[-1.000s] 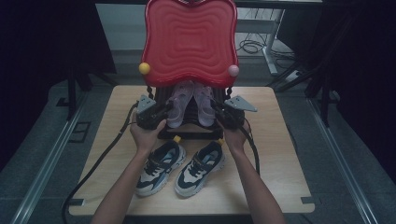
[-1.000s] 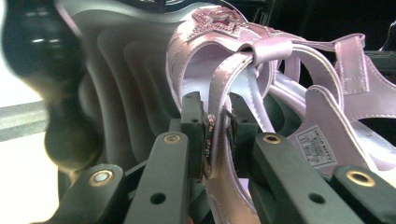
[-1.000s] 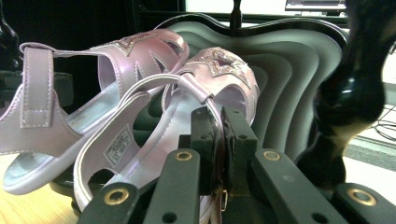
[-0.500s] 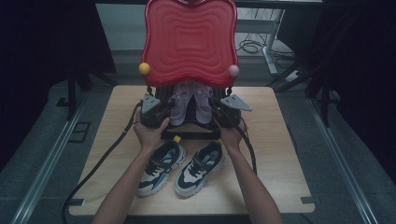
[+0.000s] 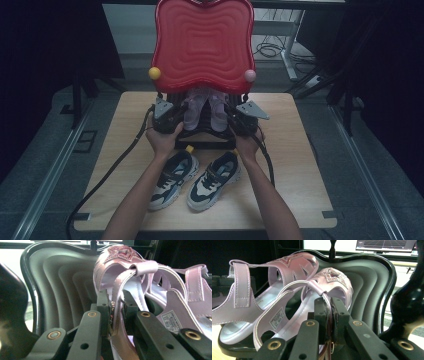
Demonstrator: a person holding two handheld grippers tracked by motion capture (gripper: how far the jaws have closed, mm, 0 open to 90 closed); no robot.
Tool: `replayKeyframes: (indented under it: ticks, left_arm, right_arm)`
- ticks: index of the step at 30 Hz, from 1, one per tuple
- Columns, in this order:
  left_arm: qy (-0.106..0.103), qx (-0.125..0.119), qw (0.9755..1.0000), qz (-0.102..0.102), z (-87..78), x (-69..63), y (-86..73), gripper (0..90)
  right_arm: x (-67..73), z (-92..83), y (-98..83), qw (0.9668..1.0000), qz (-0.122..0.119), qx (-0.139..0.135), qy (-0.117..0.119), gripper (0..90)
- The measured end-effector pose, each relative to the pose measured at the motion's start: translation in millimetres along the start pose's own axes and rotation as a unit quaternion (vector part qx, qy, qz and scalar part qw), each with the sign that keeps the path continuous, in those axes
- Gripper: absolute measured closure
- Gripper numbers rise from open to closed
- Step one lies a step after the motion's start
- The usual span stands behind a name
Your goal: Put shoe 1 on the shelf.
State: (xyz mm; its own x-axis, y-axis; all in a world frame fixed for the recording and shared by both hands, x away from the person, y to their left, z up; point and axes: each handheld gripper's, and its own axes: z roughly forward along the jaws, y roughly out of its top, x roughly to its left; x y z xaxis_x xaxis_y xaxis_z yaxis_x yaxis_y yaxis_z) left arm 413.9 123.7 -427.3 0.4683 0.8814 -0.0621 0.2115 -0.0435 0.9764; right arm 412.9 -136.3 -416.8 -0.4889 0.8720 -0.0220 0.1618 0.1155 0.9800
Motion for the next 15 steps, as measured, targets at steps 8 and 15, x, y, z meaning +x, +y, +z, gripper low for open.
replayKeyframes:
  ticks: [8,15]
  left_arm:
    - [0.016,-0.001,0.9999,0.004,4.5,-2.2,-3.2,80.6]
    - [0.020,0.003,0.9997,0.011,7.5,-2.6,-6.4,80.6]
  right_arm:
    - [3.9,2.2,-2.9,0.9999,-0.006,0.000,-0.008,83.4]
    - [9.8,8.9,-5.7,0.9997,-0.013,0.001,-0.019,83.2]
